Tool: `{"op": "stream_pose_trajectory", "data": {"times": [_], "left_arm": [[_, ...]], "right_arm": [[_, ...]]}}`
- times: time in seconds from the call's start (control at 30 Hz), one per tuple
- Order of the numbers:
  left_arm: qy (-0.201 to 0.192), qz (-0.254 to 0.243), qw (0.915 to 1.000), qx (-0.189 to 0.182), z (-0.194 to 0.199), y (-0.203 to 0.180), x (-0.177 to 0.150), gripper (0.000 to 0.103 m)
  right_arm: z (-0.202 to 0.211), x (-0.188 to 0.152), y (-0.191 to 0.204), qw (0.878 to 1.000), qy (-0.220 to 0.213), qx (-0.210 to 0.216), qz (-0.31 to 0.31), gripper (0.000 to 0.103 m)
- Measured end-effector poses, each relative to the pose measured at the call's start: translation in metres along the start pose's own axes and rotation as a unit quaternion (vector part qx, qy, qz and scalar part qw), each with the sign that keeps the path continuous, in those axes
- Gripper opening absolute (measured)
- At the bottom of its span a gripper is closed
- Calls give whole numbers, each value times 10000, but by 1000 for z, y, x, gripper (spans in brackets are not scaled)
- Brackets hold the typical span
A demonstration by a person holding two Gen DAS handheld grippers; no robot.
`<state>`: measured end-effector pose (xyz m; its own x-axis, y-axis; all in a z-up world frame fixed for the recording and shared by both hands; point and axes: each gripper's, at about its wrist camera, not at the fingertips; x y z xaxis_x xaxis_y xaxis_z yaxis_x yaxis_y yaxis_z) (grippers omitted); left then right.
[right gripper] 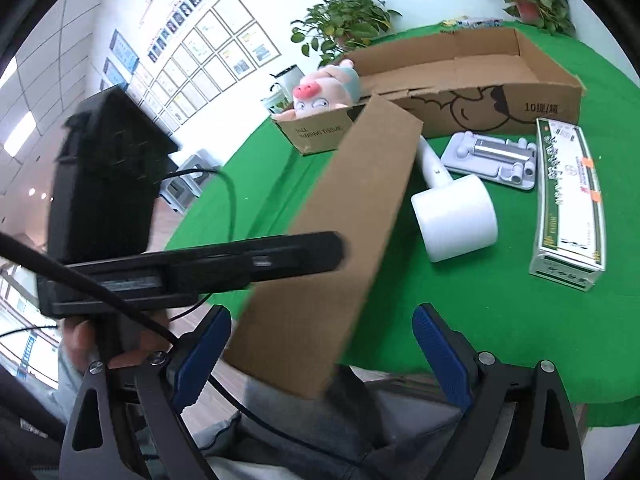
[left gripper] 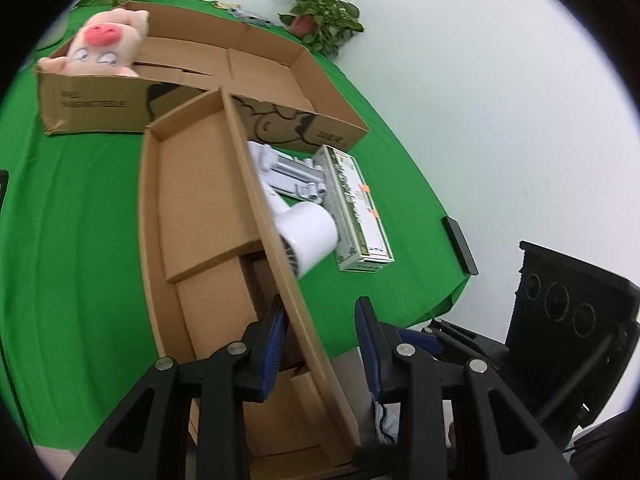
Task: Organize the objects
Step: 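Lift the long brown box with the left gripper and tilt it upright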
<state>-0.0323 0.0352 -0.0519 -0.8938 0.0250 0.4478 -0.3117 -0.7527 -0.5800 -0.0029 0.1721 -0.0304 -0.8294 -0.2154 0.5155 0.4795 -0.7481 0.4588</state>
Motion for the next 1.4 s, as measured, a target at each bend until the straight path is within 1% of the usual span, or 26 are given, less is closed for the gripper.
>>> {"op": "stream_pose_trajectory", "data": {"times": [0.1,0.17,0.2,0.23,0.3,0.37,0.4,0.43,0.47,0.5,0.53,0.57,0.6,0.67,0.73,0.8,0.83,0.87,0.9,0.97,1.0,1.07,1.13,1.2,1.3,1.4], "left_arm": [[-42,-46,9999,86,2,-4,2,32],[-210,-33,9997,143,12,-4,1,32],[-299,-29,9993,233,18,-3,0,33],[-375,-22,9988,315,22,-2,0,33],[-481,80,9977,471,32,6,-2,34],[-538,254,9963,626,38,17,-5,34],[-570,335,9949,759,40,23,-7,34],[-582,393,9934,902,42,30,-10,34],[-553,431,9926,988,42,35,-11,34],[-473,471,9923,1041,39,41,-14,34],[-366,515,9921,1080,33,45,-15,34],[-256,526,9922,1100,27,47,-17,38],[-268,504,9935,982,24,48,-20,41],[-245,488,9952,810,23,50,-22,41],[-132,373,9953,880,17,47,-21,40],[-71,305,9947,977,13,45,-20,32],[-90,288,9937,1082,14,46,-20,32],[-92,306,9926,1170,15,47,-19,32],[-60,322,9914,1271,17,48,-18,25],[0,289,9919,1234,23,49,-19,24],[-2,266,9925,1192,25,47,-20,24],[-24,228,9922,1225,27,46,-21,24],[-61,293,9909,1313,26,49,-19,24],[-107,398,9906,1303,24,53,-15,24],[-148,447,9898,1342,18,55,-9,24],[-157,378,9894,1395,18,54,-8,22]], "right_arm": [[7,-6,-5,10000,45,53,-1,92],[5,-7,-5,9999,74,-10,-77,92],[2,-6,-5,9999,69,-47,-102,92],[1,-6,-3,9999,48,-94,-108,92],[-3,-4,3,9994,-20,-352,-63,90],[-9,0,10,9967,-35,-802,128,81],[-13,1,14,9944,6,-1027,237,79],[-16,1,15,9932,34,-1130,291,73],[-18,1,16,9919,59,-1225,323,60],[-21,1,16,9898,115,-1377,341,54],[-23,1,14,9882,152,-1487,327,45],[-24,0,11,9872,196,-1560,267,39],[-26,-1,6,9875,264,-1545,146,37],[-29,-1,-1,9871,324,-1566,-20,34],[-32,-1,-4,9874,344,-1539,-123,33],[-39,-2,-5,9900,444,-1327,-167,26],[-43,-1,0,9910,468,-1247,-115,26],[-46,-1,7,9899,459,-1345,-4,26],[-48,-1,12,9891,459,-1399,108,26],[-49,0,20,9884,438,-1443,173,29],[-47,1,23,9884,351,-1468,187,29],[-46,4,25,9871,208,-1577,205,32],[-50,9,23,9856,212,-1670,139,34],[-57,17,17,9860,299,-1643,8,34],[-64,28,13,9844,220,-1747,-40,34],[-72,37,7,9844,198,-1745,-99,30]]}}
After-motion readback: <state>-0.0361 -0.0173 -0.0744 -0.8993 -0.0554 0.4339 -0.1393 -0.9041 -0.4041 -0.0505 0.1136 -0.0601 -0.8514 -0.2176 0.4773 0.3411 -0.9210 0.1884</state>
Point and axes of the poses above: each gripper's, at about its wrist camera, not at the fingertips, and z roughly against the way its jaws point, y to its left, x to its top, and after that the axes turned 4 degrees about y, right-handed
